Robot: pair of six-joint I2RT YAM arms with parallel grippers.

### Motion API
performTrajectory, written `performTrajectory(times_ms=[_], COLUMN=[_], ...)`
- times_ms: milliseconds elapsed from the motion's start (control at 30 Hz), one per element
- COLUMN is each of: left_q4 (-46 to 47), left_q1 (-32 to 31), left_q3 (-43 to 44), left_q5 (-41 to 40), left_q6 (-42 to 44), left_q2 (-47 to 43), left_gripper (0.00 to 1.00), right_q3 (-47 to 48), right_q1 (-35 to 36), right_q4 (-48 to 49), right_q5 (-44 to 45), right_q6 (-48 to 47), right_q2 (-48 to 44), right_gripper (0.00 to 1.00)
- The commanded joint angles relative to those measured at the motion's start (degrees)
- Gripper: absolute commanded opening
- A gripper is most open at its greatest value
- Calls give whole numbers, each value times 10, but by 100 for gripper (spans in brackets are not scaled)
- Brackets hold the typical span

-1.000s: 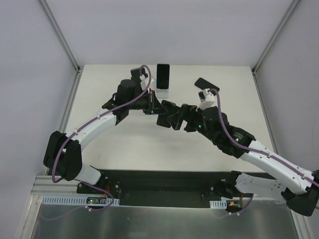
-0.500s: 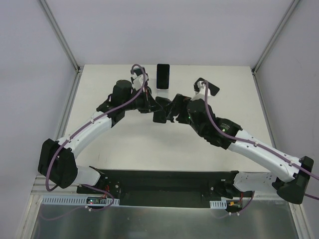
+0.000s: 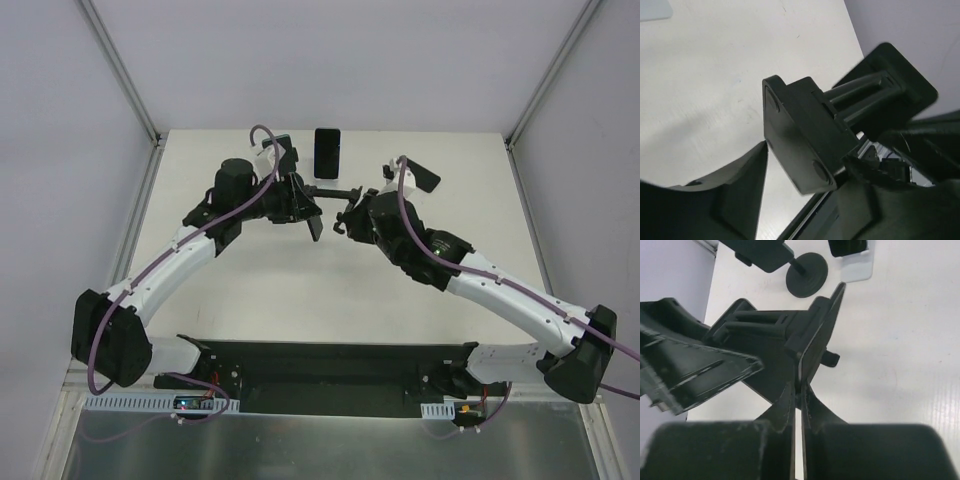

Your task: Place the phone on the phone stand

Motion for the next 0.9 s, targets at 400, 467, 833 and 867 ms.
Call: performTrajectory(times_ms=[400, 467, 833, 867], left_q4=[35, 43, 87, 87], left_q1=[145, 141, -41, -44], left_q3=[22, 31, -2, -4], left_q5=[72, 125, 35, 31], left_q6=[7, -2, 39, 40], left_q2=[-68, -36, -11, -8], left_gripper=[70, 68, 80, 80], right_q3=[-7, 2, -3, -3], right_q1=[-183, -185, -106, -91], right_q4=[59, 45, -11, -12], right_q5=[-126, -105, -5, 37], right_q6=[-160, -153, -30, -23], right_q2=[-27, -21, -33, -37], right_gripper=[1, 1, 1, 1])
